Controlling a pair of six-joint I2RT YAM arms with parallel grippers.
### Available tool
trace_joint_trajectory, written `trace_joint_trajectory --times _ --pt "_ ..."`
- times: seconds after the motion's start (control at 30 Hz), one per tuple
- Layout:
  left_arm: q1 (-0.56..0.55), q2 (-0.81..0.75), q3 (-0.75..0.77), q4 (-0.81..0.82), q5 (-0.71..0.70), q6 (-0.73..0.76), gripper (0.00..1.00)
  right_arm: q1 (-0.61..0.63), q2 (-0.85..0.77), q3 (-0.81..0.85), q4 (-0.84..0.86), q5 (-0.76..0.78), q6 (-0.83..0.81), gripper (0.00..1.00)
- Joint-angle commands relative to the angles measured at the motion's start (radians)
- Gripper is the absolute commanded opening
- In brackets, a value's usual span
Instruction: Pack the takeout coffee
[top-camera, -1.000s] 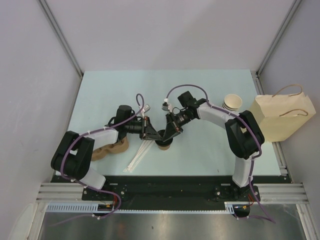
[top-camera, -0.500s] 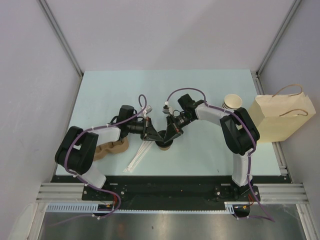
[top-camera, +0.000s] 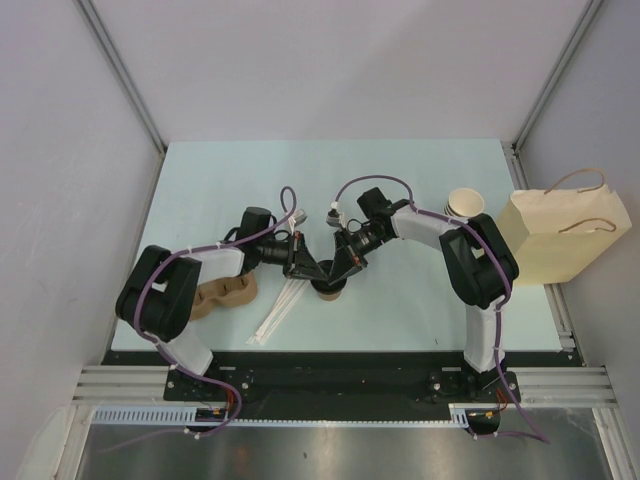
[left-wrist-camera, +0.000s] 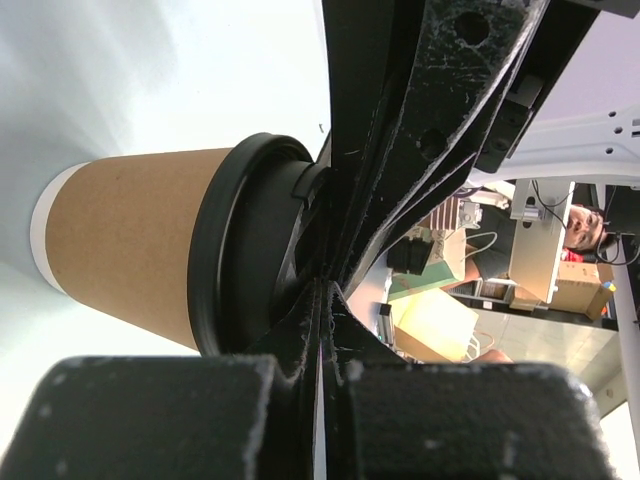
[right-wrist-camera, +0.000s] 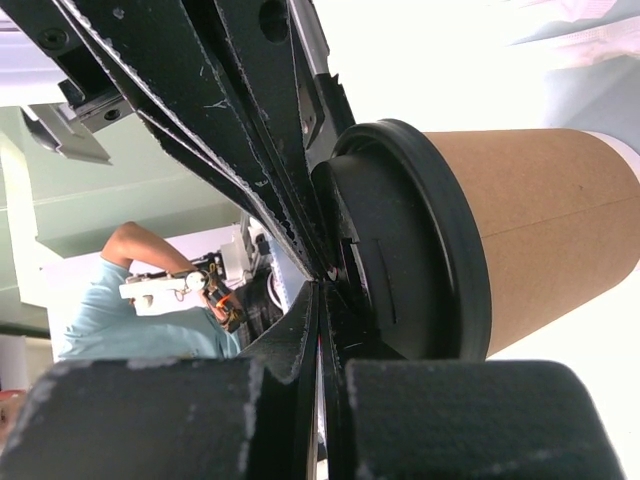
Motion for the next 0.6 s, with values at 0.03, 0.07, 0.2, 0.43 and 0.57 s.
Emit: trace_joint_trajectory --times 0.03,0.07,0.2,0.43,0.57 --pt "0.005 0.04 -0.041 0.002 -0.117 0.064 0.0 -0.005 0.064 -0.043 0.002 0.193 -0.064 0.0" --pt "0.004 0.021 -0.048 0.042 -0.108 0.035 0.0 -0.002 0.055 -0.044 0.005 0.19 -0.063 0.0" --pt "0.004 -0.048 -0.06 0.084 -0.067 0.01 0.0 0.02 -0.021 -0.044 0.022 0.144 -0.053 0.0" --pt "0.004 -0.183 -0.092 0.21 -0.016 -0.093 0.0 0.023 -0.117 -0.044 0.068 0.055 0.004 0.0" --pt "0.004 -0.262 -0.08 0.165 -0.028 -0.061 0.0 0.015 -0.145 -0.041 0.109 0.044 0.044 0.0"
